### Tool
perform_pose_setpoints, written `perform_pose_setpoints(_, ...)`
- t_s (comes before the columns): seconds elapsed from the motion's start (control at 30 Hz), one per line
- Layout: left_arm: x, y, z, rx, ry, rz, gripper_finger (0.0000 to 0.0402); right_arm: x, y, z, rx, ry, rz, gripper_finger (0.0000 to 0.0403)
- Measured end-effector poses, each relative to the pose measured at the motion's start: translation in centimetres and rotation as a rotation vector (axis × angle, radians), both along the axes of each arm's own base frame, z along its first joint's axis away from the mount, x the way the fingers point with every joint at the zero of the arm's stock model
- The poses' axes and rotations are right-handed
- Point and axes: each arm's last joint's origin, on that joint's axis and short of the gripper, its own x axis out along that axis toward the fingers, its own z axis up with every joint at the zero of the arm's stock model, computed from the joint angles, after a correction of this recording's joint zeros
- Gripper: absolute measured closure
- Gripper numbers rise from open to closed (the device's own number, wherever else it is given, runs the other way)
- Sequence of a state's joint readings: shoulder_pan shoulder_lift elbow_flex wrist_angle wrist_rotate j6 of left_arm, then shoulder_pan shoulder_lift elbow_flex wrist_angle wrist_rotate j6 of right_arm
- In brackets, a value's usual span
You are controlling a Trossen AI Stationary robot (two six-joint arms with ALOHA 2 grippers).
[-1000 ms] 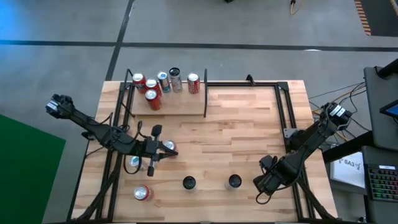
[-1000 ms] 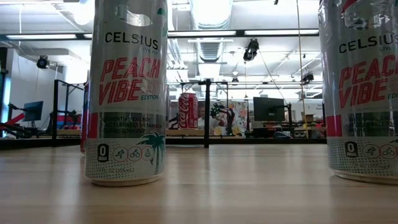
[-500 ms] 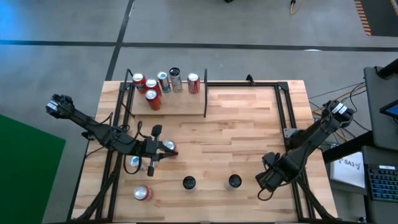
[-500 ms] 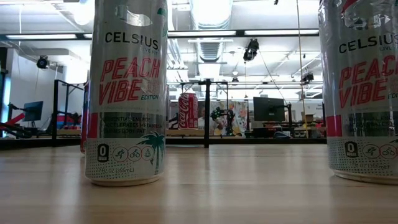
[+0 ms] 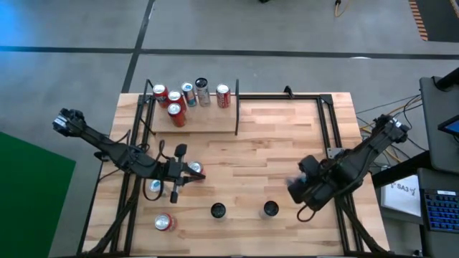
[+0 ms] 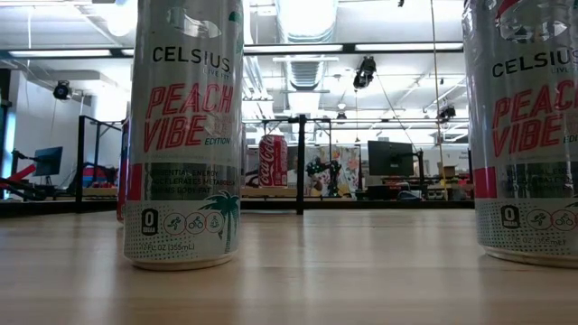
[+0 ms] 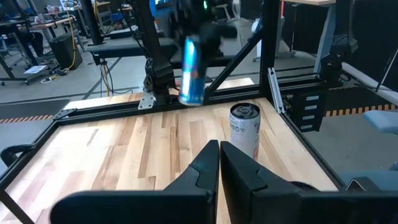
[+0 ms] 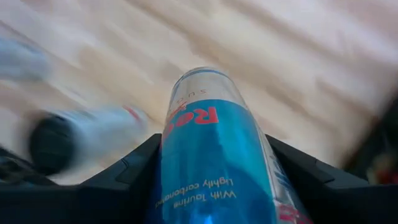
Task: Place canned beverage on shelf
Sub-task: Put the right blue soda can on the shelf aligned with the other blue soda can
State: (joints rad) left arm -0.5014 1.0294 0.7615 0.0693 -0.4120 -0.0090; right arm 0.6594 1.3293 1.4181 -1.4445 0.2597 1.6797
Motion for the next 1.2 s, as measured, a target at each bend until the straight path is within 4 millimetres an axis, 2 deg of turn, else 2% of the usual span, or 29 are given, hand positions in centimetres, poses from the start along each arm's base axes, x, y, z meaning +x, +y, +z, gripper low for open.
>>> perform_pose_setpoints(0.13,0.2,-0.1,-0.6,0.008,0.017,0.002,0.0402,1.3,-1.2,2.7,-0.105,-0.153,0.083,0.0177)
perform_pose_setpoints(0.27,0.5,-0.2,-0.9,0.014,0.023,0.010,0.0402,2.9,-2.9,4.5,-0.183,-0.245,0.164,0.0177)
perform_pose_setpoints(0.57,0.6,-0.1,-1.0,0.034,0.017,0.060,0.0402,7.3,-7.6,6.6,-0.301,-0.439,0.349,0.0177)
perform_pose_setpoints(0.9,0.5,0.2,-1.3,0.078,0.027,0.150,0.0402,11.9,-11.8,6.6,-0.418,-0.557,0.468,0.0177)
perform_pose_setpoints(1.2,0.7,0.8,-1.4,0.232,0.034,0.290,0.0395,15.2,-15.6,3.9,-0.482,-0.460,0.518,0.0177)
